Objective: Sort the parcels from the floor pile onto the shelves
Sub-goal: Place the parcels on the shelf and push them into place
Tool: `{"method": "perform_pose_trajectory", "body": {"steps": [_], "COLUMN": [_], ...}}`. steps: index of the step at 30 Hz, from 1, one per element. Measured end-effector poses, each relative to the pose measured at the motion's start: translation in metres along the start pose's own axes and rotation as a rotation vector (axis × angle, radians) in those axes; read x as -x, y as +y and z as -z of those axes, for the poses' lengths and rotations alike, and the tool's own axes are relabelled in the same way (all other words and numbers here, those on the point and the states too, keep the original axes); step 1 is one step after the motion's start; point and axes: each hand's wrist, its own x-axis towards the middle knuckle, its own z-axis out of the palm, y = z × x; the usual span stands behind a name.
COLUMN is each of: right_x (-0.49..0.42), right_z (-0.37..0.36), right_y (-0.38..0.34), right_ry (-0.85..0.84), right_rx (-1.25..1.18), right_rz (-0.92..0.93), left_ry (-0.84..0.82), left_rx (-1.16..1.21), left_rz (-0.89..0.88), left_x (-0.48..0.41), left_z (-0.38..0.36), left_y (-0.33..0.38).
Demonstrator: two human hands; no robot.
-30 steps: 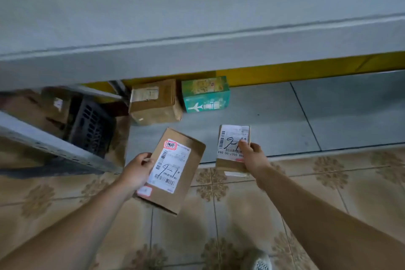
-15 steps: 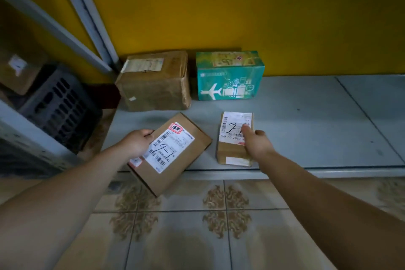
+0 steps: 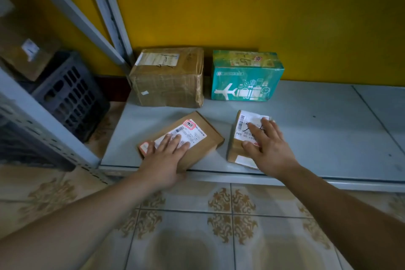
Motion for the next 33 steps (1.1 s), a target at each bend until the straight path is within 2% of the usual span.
{"method": "perform_pose_trajectory", "body": {"steps": [4,8,12,17,21,23,27,33], "right_x": [0.003,0.004,0.003,0.01,0.016,0.016,0.005,-0.014], "right_z": [-0.005,-0.002,0.006,0.01,0.007,0.001,-0.006,-0.025], "right_y": [-0.015,-0.024,-0.019,-0.025,-0.024,-0.022,-0.034,-0.048], "right_ry": [0.0,-0.075,-0.095,-0.008,-0.003,-0.044,0.008,0.017], "right_rx": [0.029,0.031,0.214,0.419,0.287,0.311,0.419,0.35], "right_rz": [-0.046,-0.043,0.013,-0.002,0.132,0.158,0.094,0.015], "left_ry": [0.045,0.099,0.047,0.065,0.073,0.082,0.089,0.138], "left_rx": [-0.016,0.042,0.059,-0.01,0.007,0.048,0.065,0.076], "left_rz": [-0.04,0.035,0.088,0.082,0.054,0.066,0.168,0.215], "left_x": [-0.01,-0.004,-0.003,-0.001,0.002,0.001,-0.007,-0.011], "left_z": [0.006,0.008,0.001,-0.011,-0.008,-0.005,-0.009,-0.017], "left_y": [-0.037,-0.064,-0.054,-0.058,-0.061,-0.061,-0.052,-0.048]}}
